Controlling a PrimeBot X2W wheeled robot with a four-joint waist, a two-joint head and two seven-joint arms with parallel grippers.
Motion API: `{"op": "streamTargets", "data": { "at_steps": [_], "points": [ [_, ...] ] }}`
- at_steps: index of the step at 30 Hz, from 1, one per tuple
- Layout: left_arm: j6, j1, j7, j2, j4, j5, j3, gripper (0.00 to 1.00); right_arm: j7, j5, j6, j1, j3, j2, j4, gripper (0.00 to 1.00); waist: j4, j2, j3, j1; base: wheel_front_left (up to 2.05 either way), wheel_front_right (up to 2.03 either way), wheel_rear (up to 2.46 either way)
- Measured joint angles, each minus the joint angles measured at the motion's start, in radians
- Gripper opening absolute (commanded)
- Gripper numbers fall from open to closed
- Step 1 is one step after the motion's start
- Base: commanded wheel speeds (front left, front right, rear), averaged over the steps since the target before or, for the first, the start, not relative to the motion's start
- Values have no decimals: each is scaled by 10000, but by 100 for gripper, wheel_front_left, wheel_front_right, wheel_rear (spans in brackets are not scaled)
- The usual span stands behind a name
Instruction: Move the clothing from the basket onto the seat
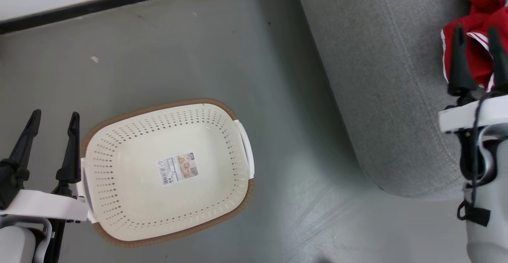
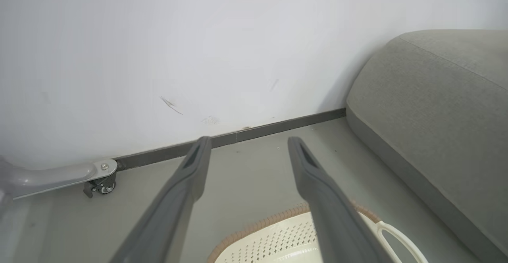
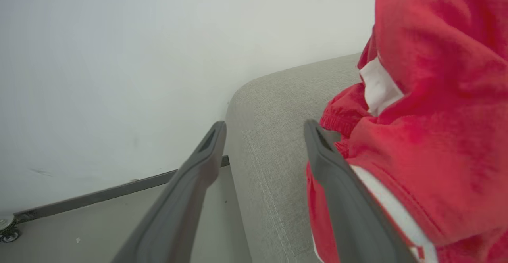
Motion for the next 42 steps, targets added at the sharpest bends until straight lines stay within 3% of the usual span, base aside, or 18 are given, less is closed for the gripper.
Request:
{"op": "streamTargets", "data": {
  "at_steps": [12,23,29,42],
  "points": [
    [19,158,-155,-736,453,-430,199,100,-610,-132,0,128,1549,-71,445,100,943,0,-696,0,0,0,0],
    [-268,298,-171,-1210,798,-594,224,100,-798,-265,0,382,2821,-817,871,100,1784,0,-1582,0,0,0,0],
    [-441,316,-171,-1386,763,-562,420,100,-800,-299,0,555,2913,-1035,1080,100,2131,0,-2082,0,0,0,0],
    [-794,954,-171,-1685,700,-92,805,100,-815,-255,0,1402,2495,-1202,330,100,2697,0,-3204,0,0,0,0]
  ]
}}
